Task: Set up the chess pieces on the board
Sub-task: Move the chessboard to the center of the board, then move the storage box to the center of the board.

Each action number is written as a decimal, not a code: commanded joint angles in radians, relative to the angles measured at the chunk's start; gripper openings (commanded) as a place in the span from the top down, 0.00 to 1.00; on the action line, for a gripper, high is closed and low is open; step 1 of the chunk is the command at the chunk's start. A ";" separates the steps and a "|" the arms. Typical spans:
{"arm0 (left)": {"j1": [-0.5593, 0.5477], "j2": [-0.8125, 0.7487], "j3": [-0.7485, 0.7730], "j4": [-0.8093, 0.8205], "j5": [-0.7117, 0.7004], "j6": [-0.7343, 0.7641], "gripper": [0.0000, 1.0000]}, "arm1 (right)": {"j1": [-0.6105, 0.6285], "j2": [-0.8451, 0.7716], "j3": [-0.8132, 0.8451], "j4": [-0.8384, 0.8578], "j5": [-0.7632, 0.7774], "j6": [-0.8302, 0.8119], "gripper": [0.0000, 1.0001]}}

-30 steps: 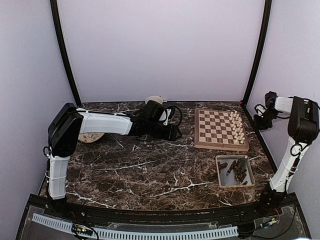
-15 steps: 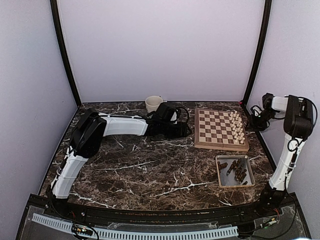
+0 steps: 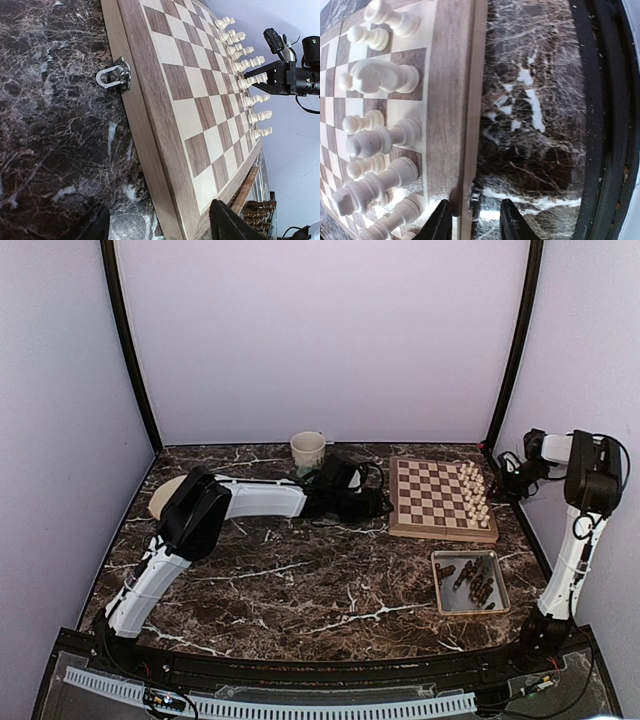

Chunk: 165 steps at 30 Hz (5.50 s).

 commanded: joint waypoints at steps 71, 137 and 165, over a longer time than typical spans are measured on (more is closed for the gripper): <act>-0.027 -0.952 -1.087 -0.127 -0.129 0.051 0.63 | 0.786 -0.087 -0.191 -0.171 -0.320 -0.100 0.90; -0.046 -1.294 -1.024 0.057 -0.952 0.575 0.01 | 0.728 -0.897 -0.546 0.190 0.645 -0.357 0.00; -0.045 -1.310 -1.095 -0.005 -0.524 0.551 0.29 | 0.587 -0.664 -0.693 -0.024 0.275 -0.834 0.64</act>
